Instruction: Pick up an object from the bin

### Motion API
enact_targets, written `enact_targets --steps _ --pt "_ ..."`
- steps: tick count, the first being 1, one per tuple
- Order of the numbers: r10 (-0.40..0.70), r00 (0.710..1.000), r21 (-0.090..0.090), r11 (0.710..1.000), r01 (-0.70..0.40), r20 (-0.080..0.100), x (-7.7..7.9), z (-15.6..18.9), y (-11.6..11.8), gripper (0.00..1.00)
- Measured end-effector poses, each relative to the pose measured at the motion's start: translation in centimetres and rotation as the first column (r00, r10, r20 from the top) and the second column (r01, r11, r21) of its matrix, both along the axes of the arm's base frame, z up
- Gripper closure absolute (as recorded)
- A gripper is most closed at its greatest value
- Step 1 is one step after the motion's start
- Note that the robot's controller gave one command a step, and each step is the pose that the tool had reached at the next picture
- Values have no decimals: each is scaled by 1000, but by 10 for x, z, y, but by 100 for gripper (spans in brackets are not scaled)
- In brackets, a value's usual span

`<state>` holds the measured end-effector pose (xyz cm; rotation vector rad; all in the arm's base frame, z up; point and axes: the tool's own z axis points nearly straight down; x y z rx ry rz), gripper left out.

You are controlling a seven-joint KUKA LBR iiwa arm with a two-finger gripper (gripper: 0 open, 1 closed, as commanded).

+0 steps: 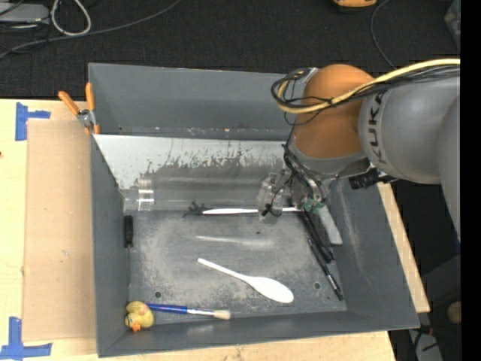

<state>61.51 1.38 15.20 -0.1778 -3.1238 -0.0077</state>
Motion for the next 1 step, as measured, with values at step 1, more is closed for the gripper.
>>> enact_targets --steps 1 --pt "1 1000 0 1000 -1 3 1 26 0 100"
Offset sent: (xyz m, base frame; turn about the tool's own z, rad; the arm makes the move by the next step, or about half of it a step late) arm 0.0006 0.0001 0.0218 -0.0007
